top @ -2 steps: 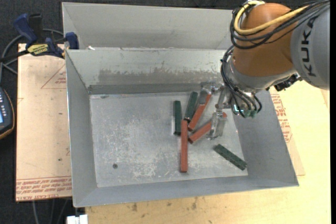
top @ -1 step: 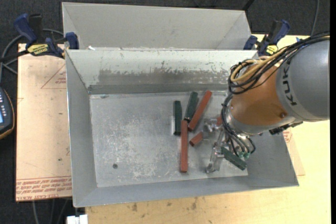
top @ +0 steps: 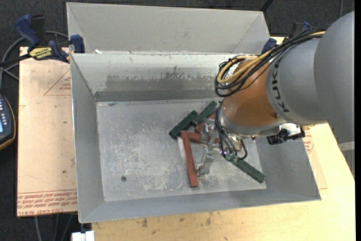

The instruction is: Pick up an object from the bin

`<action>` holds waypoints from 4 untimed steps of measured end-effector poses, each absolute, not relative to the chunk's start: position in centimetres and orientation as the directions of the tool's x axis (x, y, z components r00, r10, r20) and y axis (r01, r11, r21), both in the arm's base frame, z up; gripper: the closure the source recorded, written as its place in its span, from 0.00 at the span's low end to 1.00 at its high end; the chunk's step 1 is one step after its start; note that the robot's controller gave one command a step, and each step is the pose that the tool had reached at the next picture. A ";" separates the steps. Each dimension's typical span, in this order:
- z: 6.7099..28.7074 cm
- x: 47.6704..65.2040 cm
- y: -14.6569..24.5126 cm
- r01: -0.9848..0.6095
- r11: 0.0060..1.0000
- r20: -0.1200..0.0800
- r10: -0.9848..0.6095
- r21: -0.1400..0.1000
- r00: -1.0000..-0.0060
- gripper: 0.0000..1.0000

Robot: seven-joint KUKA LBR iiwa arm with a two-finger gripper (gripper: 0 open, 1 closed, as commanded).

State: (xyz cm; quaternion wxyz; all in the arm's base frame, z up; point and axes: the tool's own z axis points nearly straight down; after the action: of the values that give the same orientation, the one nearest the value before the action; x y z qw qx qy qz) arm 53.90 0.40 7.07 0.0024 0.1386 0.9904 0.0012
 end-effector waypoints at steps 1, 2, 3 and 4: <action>12.6 60.2 -3.2 0.323 0.947 -0.013 0.323 0.003 -0.946 0.00; 7.0 64.1 -3.5 0.301 0.953 0.001 0.301 0.001 -0.953 0.00; 8.0 64.5 -3.6 0.300 0.954 -0.012 0.300 0.004 -0.954 1.00; 8.2 62.9 -4.8 -0.240 0.971 -0.034 -0.240 0.002 -0.970 1.00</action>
Offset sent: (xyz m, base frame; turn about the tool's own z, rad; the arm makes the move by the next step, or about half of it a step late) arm 0.0582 -0.0337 0.0507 0.0503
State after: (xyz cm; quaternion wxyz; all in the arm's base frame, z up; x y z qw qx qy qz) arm 62.91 -4.81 8.21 0.0168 -0.1211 0.9925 0.0029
